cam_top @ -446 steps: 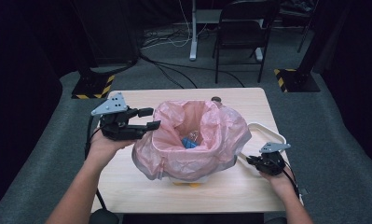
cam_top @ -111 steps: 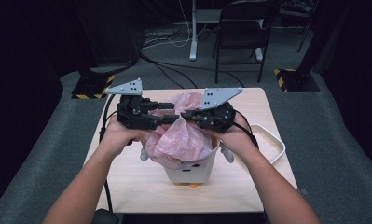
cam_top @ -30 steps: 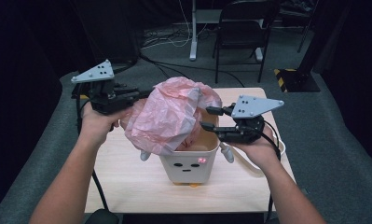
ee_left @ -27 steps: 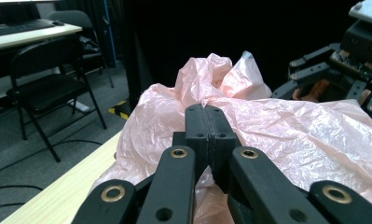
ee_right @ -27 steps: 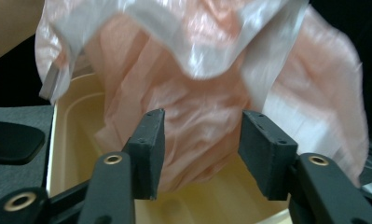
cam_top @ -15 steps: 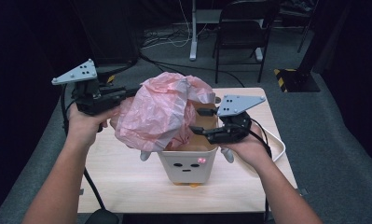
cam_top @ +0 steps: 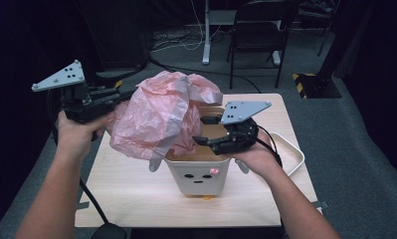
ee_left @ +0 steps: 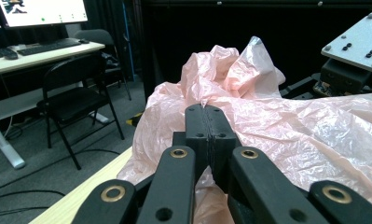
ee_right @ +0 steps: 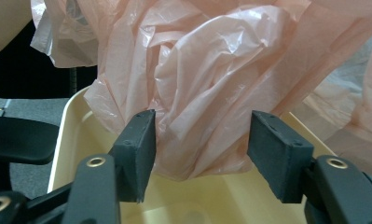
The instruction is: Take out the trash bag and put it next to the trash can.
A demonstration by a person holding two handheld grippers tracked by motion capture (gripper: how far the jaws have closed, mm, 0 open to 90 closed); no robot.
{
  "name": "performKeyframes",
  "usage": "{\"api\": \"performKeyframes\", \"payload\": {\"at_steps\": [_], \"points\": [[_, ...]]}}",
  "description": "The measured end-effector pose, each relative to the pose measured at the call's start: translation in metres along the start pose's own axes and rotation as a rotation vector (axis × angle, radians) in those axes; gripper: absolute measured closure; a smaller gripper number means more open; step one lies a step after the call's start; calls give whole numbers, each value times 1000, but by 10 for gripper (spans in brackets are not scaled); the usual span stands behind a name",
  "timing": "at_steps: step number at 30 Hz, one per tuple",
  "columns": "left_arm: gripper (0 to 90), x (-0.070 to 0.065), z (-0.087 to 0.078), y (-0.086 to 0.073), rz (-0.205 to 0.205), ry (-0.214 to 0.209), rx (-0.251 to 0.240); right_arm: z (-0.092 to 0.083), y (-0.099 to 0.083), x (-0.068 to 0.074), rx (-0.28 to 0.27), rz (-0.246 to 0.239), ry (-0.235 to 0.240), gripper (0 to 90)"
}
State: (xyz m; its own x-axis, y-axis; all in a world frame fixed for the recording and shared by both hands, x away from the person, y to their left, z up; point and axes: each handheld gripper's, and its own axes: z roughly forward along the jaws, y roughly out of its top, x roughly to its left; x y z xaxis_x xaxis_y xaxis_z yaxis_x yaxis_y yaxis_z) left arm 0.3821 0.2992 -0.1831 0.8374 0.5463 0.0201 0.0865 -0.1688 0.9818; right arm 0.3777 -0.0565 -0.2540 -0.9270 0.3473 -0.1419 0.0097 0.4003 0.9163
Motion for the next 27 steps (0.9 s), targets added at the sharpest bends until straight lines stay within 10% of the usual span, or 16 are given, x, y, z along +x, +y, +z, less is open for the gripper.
{"api": "performKeyframes", "payload": {"at_steps": [8,17,27], "points": [[898,-1,-1,-2,-5,-12,-3,9,2,0,31,14,17,381],[899,0,2,-7,-16,-17,-1,10,0,-2,67,12,31,756],[898,1,3,-9,-19,-20,1,6,-3,-3,41,6,35,888]]}}
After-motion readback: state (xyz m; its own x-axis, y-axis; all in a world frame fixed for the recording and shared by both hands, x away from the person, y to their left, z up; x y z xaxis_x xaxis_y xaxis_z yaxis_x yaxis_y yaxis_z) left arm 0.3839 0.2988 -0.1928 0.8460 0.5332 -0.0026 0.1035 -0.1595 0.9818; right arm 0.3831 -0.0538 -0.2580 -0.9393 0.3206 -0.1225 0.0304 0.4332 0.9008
